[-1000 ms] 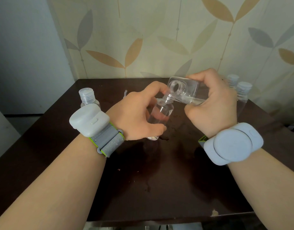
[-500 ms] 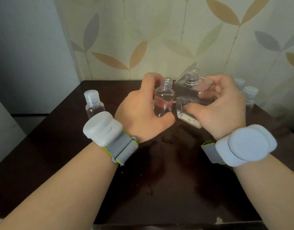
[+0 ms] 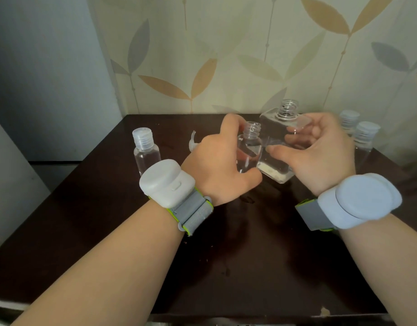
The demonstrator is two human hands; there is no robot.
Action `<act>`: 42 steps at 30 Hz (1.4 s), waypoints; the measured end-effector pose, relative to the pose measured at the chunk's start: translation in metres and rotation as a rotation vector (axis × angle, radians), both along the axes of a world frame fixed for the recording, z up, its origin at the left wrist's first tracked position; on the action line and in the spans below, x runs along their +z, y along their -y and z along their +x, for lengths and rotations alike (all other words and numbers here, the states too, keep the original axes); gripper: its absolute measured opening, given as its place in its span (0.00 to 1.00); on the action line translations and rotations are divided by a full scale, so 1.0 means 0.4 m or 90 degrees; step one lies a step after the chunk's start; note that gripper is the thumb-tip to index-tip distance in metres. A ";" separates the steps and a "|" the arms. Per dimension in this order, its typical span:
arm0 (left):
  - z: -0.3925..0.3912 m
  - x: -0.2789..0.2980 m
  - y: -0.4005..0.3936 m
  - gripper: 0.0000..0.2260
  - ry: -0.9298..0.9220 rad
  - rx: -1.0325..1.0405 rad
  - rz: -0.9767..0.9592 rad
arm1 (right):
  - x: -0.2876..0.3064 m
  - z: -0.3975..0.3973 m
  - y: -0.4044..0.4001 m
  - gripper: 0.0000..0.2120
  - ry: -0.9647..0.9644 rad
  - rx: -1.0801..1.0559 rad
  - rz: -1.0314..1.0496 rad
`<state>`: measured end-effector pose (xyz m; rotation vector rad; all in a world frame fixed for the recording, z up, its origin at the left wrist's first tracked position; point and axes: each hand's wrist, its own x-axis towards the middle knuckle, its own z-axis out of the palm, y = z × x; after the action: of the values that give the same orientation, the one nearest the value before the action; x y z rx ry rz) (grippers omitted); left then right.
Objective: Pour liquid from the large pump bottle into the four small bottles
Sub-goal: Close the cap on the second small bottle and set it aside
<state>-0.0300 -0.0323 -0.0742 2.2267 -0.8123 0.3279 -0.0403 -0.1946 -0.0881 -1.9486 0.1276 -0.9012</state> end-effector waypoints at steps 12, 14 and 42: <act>-0.007 0.000 0.006 0.21 -0.034 -0.045 0.003 | 0.002 -0.001 -0.009 0.26 -0.027 0.007 0.000; -0.018 0.007 0.005 0.22 -0.040 -0.064 -0.018 | 0.001 -0.003 -0.010 0.26 -0.031 0.016 -0.018; -0.003 0.015 -0.003 0.26 0.102 0.108 -0.174 | 0.032 -0.058 -0.053 0.13 0.073 0.256 -0.163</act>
<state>-0.0312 -0.0312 -0.0681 2.0318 -0.6203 0.6660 -0.0636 -0.1736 -0.0754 -2.0472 -0.4516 -0.7842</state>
